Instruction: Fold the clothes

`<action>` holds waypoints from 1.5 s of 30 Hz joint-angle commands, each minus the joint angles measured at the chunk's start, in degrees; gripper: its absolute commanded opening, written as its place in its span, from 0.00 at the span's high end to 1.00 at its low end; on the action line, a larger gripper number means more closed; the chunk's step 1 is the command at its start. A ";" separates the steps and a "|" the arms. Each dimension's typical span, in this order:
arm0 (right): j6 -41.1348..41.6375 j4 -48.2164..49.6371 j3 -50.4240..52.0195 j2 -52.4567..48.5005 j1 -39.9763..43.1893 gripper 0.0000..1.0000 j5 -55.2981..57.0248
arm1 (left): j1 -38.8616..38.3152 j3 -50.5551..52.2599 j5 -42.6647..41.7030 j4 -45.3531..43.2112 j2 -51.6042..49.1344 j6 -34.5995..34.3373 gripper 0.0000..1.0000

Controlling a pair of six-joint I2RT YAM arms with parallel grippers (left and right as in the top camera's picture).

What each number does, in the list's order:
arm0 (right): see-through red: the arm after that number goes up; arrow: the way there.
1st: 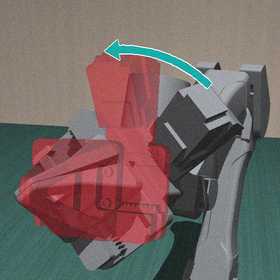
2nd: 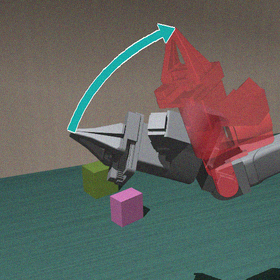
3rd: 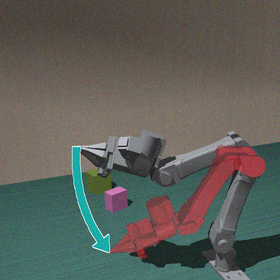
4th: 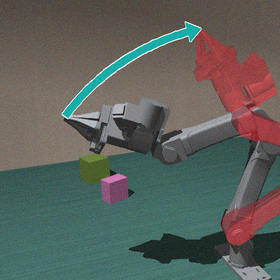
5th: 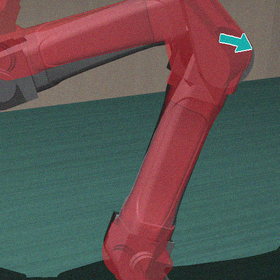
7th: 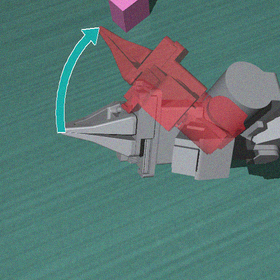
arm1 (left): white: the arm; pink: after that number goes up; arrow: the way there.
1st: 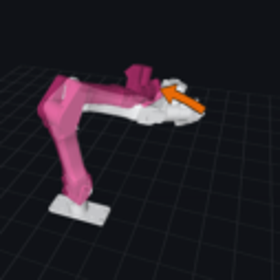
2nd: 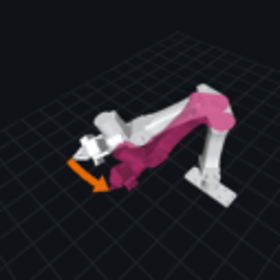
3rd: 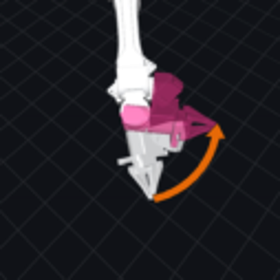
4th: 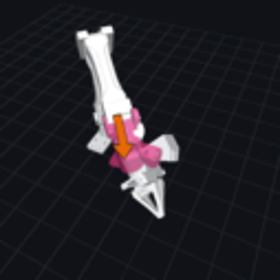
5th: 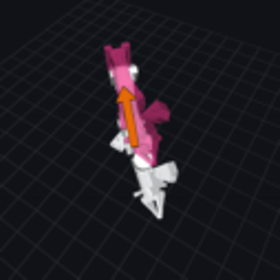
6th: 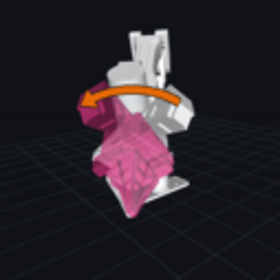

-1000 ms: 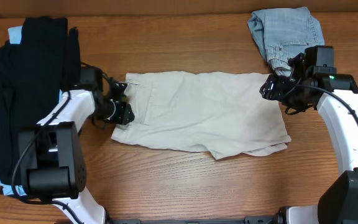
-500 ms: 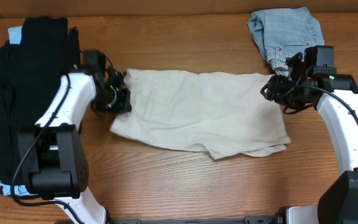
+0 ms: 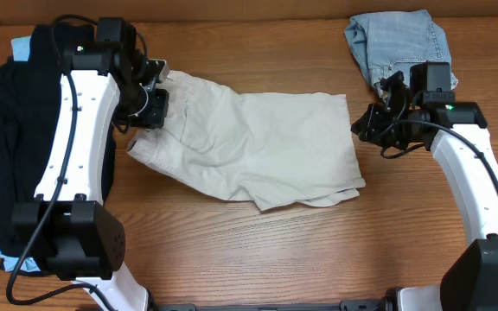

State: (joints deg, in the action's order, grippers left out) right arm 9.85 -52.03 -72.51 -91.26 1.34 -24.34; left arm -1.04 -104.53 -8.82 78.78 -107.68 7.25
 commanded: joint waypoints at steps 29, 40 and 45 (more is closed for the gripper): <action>2.12 20.48 13.90 -2.54 -3.04 0.96 -5.79 | -0.85 -9.99 6.25 3.69 1.62 1.73 0.96; 2.16 24.79 16.98 -11.26 -5.84 0.96 -5.31 | -6.88 -9.99 6.38 0.63 1.62 0.35 0.96; 2.19 24.79 16.98 -15.89 -5.84 0.96 -5.31 | -10.01 -9.99 6.19 -0.15 1.62 -2.19 0.96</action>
State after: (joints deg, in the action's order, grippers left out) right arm 11.97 -27.57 -55.92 -105.80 -4.21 -29.63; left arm -9.30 -112.66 -2.09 79.48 -107.68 7.27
